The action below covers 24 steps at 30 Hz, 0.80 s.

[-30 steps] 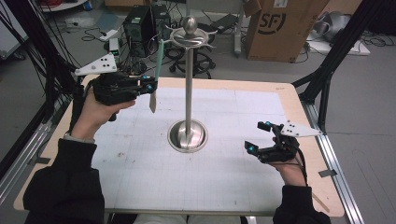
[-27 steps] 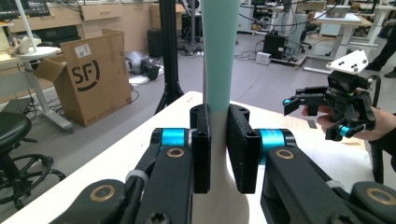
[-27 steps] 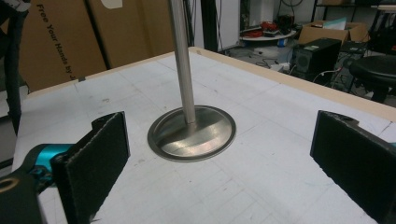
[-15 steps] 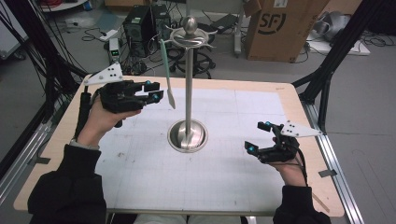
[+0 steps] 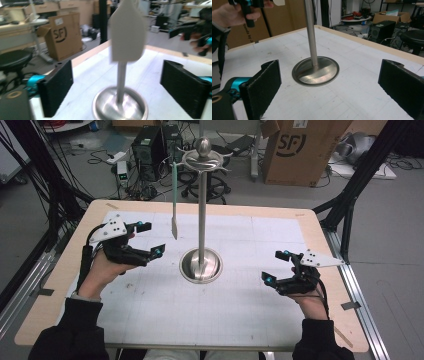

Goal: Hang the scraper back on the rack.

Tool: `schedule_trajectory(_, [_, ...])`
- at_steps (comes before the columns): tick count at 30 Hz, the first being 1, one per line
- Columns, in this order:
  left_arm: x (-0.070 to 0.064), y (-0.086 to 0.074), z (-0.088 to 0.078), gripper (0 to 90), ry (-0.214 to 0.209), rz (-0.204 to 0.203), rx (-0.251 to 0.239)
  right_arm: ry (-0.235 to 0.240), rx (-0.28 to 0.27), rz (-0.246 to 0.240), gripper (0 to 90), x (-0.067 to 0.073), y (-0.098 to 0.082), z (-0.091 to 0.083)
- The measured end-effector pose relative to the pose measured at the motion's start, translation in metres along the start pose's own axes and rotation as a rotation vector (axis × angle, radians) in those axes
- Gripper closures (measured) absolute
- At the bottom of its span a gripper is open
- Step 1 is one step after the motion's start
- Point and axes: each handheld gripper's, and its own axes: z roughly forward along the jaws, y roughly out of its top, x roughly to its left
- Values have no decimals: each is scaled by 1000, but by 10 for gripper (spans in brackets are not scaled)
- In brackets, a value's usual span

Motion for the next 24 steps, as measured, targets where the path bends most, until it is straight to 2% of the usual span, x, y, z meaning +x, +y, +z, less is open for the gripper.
schedule_trajectory(2, [1, -10, -4, 54, 5, -49, -20, 0, 0, 0, 37, 0, 0, 0])
schedule_trajectory(4, [-1, -16, -8, 16, 13, -65, -52, 2, 5, 3, 37, 1, 0, 1])
schedule_trajectory(5, [-1, -18, -9, 16, 9, -54, -55, 1, 4, 1, 37, 1, 0, 1])
schedule_trajectory(7, [-3, -19, -8, 16, 42, -13, 6, 4, 7, -2, 37, 1, 0, 2])
schedule_trajectory(8, [-4, -20, -8, 16, 52, 3, 19, 5, 8, 2, 37, 1, -1, 3])
schedule_trajectory(10, [-5, -23, -8, 16, 34, 14, 36, 10, 7, -1, 37, 1, 0, 3])
schedule_trajectory(12, [-6, -25, -9, 16, 53, 31, 55, 9, 0, 5, 37, 2, 0, 1])
schedule_trajectory(20, [-4, -25, -18, 16, 33, 27, 34, -7, -30, 0, 37, 4, 1, -7])
schedule_trajectory(24, [0, -28, -24, 17, 30, 28, 50, -17, -33, -6, 37, 5, 1, -6])
